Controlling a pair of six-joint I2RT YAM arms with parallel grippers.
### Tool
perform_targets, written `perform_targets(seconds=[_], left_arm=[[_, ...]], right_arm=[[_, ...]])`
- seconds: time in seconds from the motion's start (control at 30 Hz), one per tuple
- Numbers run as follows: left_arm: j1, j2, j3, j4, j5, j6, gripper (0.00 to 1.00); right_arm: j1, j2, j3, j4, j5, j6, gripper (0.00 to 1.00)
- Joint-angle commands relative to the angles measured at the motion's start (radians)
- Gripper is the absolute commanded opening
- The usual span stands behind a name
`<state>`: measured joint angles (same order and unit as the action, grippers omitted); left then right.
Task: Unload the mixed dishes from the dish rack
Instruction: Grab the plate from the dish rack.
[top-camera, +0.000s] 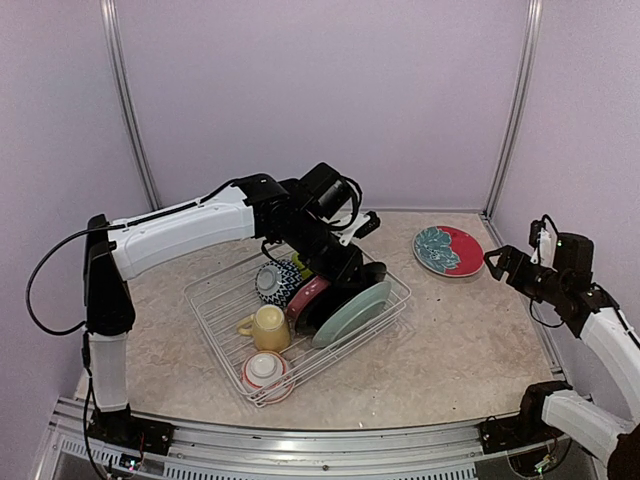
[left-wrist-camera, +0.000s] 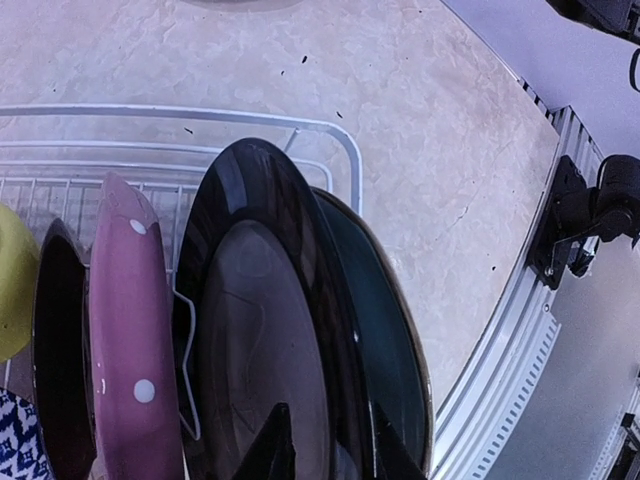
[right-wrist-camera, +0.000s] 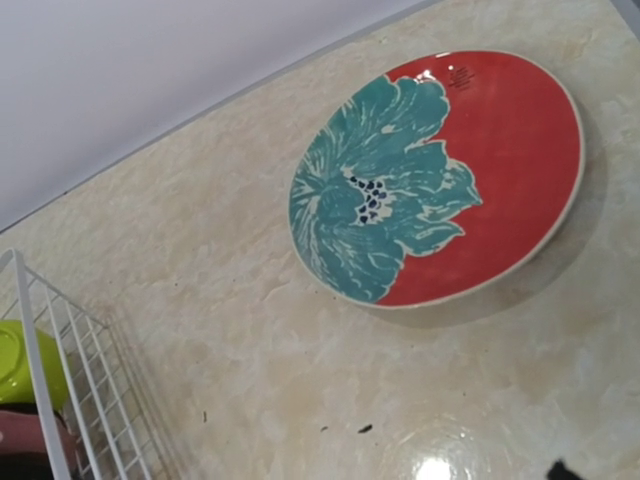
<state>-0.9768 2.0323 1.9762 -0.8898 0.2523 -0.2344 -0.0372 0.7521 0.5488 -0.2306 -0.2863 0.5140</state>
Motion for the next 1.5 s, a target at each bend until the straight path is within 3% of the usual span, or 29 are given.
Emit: perform_targets(seconds=[0.0,0.43,1.07,1.47], left_arm=[[-0.002,0.041,0.021,-0.039,-0.076,0.014,0.18],[-0.001,0.032,0.057,-0.060,-0.082,0.013,0.00],[-0.003,0.029,0.302,-0.225,-0.082,-0.025,0.00],[-0.002,-0.040,0.333,-0.232,-0.037,-0.022,0.00]], right_arm=[[0.016,0.012,0.013,0.009,0.006,0.002,0.95],[0.020,0.042,0.063,-0.025,0.014,-0.019,0.96],[0.031,0.091,0.102,-0.038,0.034,-0.013,0.96],[0.034,0.125,0.117,-0.039,0.040,-0.006,0.96]])
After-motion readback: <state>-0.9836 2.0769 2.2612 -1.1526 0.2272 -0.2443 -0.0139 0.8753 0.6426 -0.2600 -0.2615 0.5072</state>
